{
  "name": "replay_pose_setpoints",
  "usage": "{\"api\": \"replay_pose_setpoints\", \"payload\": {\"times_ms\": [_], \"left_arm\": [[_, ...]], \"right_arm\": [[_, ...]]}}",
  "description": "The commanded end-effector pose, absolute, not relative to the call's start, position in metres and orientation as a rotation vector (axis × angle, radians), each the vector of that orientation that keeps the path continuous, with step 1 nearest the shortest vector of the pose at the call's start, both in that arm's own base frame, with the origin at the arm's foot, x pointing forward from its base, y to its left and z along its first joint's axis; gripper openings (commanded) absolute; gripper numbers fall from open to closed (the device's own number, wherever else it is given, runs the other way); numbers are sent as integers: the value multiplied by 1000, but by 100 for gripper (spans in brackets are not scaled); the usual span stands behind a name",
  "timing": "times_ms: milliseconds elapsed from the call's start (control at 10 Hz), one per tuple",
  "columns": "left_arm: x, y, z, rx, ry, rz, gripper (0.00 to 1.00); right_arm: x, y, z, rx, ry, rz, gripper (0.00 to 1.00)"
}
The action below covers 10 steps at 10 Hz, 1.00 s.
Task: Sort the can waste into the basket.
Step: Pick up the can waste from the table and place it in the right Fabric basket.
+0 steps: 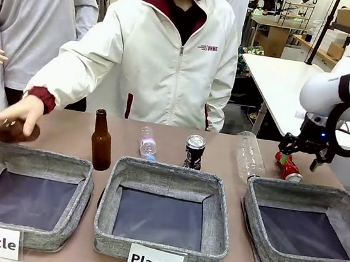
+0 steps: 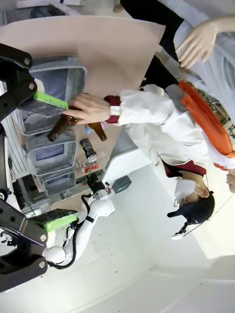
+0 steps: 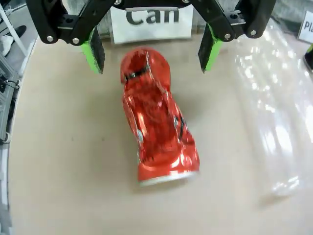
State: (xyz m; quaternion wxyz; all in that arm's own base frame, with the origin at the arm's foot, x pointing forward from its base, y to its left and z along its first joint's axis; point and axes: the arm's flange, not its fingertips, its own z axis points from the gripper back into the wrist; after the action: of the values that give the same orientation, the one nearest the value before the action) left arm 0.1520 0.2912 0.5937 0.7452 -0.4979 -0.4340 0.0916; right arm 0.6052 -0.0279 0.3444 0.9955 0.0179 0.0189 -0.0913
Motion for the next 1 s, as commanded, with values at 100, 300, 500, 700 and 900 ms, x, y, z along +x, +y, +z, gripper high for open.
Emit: {"api": "replay_pose_setpoints", "payload": {"times_ms": [100,300,500,700,900], "left_arm": [[151,300,579,-1088,-934,204,100],[151,297,576,-1090,-943,217,100],[158,291,575,-1098,-932,206,100],[168,276,568,-1127,-902,199,100],[177,262,562,-1141,-864,174,100]], "right_arm": [[630,-16,333,48,37,-190,100],[633,-12,326,39,41,-198,100],[636,-10,325,12,36,-191,84],[634,-9,325,1,49,-198,24],[637,-9,318,-32,52,-217,0]]}}
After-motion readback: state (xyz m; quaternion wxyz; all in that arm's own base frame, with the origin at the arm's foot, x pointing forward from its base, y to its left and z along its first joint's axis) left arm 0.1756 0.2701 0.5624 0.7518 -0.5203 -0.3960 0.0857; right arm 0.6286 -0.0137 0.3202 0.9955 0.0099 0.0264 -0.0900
